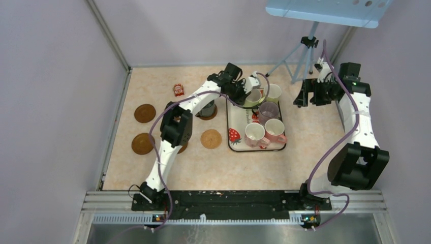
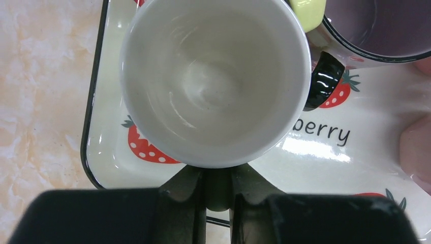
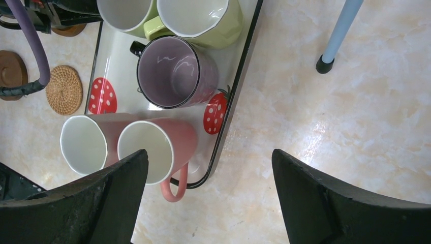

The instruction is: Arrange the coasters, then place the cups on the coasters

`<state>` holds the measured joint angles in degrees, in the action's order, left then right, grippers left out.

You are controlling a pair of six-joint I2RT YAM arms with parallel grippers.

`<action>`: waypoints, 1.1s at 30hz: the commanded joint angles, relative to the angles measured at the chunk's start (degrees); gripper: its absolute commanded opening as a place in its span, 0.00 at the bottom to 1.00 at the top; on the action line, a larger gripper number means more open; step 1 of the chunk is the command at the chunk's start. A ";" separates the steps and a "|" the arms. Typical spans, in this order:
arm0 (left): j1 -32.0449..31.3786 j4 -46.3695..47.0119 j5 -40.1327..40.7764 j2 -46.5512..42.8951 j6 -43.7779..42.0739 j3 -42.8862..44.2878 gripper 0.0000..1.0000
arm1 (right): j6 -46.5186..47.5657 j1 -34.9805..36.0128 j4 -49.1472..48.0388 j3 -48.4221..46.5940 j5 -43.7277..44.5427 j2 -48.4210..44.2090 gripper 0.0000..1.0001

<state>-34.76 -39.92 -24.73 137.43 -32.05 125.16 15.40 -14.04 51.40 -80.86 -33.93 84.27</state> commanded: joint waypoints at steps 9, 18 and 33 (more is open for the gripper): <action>2.61 12.78 -2.70 -11.72 10.22 -5.62 0.00 | -0.85 -0.46 -4.17 0.55 -2.06 -2.19 0.90; 8.17 23.64 -5.90 -22.14 22.19 -11.90 0.00 | -3.18 -0.46 -8.21 1.79 -4.63 -1.36 0.90; 29.94 22.01 -10.35 -43.35 23.29 -33.91 0.00 | -5.79 5.29 -14.49 -1.17 -4.91 2.95 0.90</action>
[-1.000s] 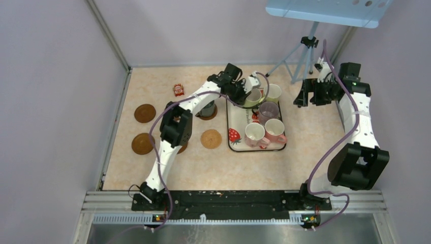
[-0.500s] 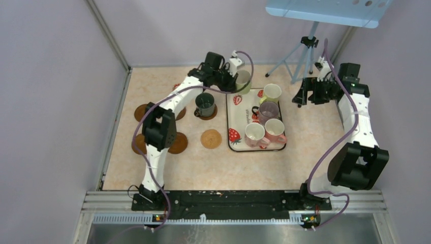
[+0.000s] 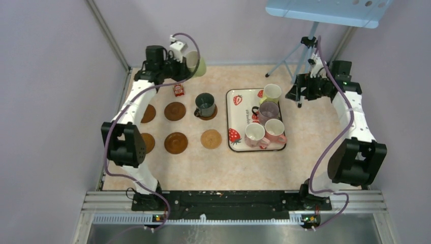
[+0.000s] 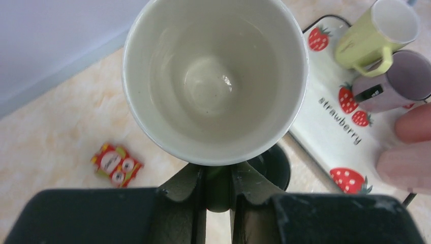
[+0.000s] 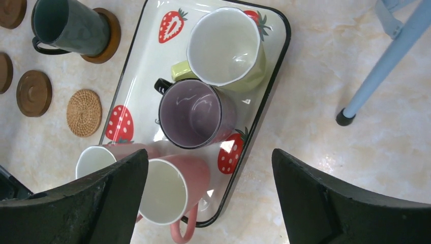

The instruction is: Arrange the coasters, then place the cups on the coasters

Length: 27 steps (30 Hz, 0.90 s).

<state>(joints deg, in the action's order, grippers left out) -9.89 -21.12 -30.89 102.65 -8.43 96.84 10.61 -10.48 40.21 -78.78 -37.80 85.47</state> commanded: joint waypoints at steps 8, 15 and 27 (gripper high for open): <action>16.79 0.88 -1.32 -19.44 -7.21 -21.98 0.00 | -2.13 3.99 -4.13 -7.62 -1.60 6.42 0.90; 19.63 3.32 -1.68 -24.00 -14.65 -32.99 0.00 | -2.81 4.75 -3.71 -10.73 -1.76 9.49 0.90; 19.51 4.35 -4.72 -16.32 -22.33 -34.34 0.00 | -2.35 5.12 -1.86 -10.98 -0.08 8.93 0.90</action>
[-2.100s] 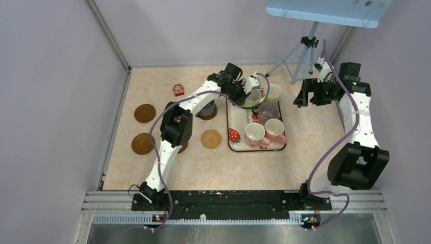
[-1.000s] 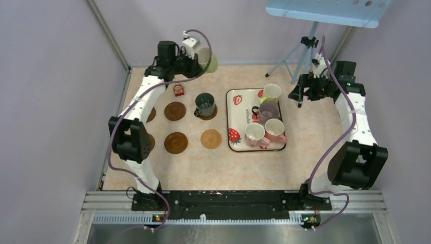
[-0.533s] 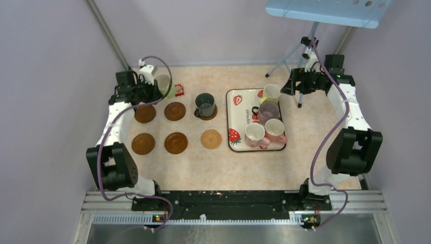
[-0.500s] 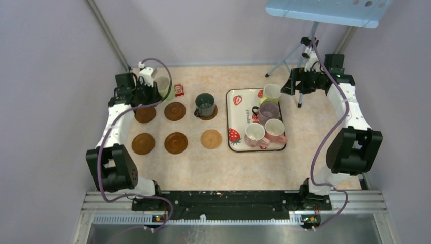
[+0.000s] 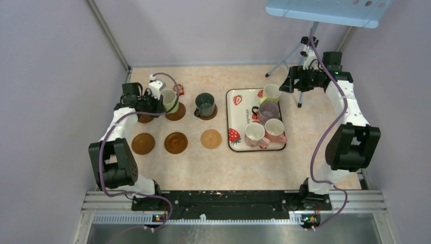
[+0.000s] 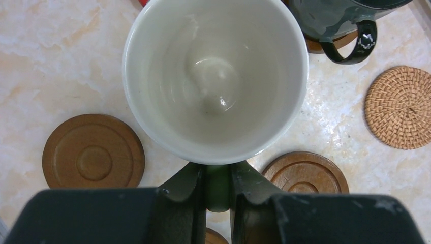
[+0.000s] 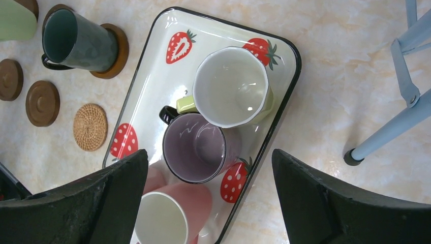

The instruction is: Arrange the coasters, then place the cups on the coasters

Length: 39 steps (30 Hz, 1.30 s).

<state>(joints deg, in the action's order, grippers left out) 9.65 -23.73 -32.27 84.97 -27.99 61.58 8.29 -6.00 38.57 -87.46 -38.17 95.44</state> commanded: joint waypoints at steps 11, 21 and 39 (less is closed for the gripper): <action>0.00 10.41 -3.35 7.14 -3.15 1.24 0.00 | 0.67 0.99 0.06 -0.78 2.02 -2.47 0.90; -0.14 10.62 -3.87 9.76 -4.42 2.05 0.01 | 1.48 1.17 0.53 -0.21 3.28 -3.05 0.90; -0.48 8.07 -2.12 8.79 -3.22 1.03 0.54 | 1.79 1.21 0.26 0.45 3.81 -3.24 0.90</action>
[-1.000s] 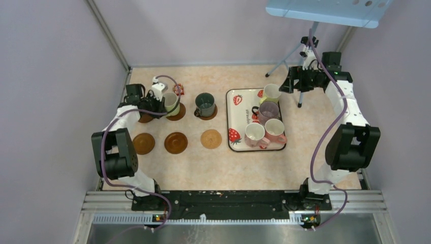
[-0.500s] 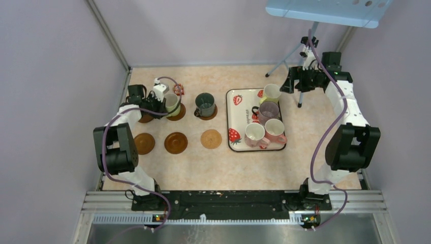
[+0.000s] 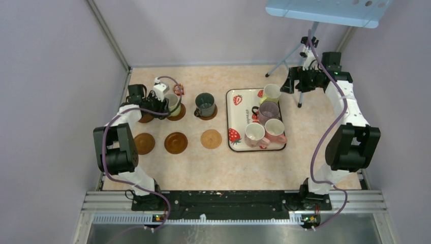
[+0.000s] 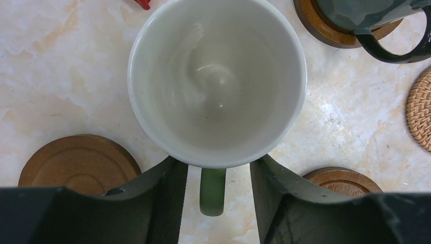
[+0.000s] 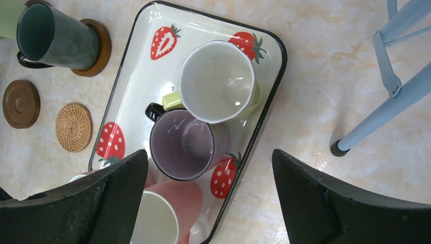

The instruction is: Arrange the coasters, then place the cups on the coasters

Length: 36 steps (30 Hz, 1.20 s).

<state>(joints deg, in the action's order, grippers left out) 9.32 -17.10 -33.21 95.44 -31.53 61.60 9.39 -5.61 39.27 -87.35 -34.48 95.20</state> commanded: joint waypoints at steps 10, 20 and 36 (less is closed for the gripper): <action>-0.18 -2.94 2.51 -6.30 4.01 3.17 0.79 | 0.72 0.77 -0.62 0.63 -0.32 -3.16 0.90; -1.81 -13.00 2.01 -8.15 9.03 18.75 0.99 | 0.63 0.77 -0.74 0.50 -0.56 -3.40 0.91; -31.35 -20.19 3.47 17.57 11.25 56.80 0.90 | 1.61 -1.53 2.92 0.31 0.90 -4.47 0.91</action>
<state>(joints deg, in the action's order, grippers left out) -17.23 -36.86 -29.12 106.59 -23.18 111.81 10.90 -6.00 41.76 -86.15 -34.11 94.35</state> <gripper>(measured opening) 0.927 0.908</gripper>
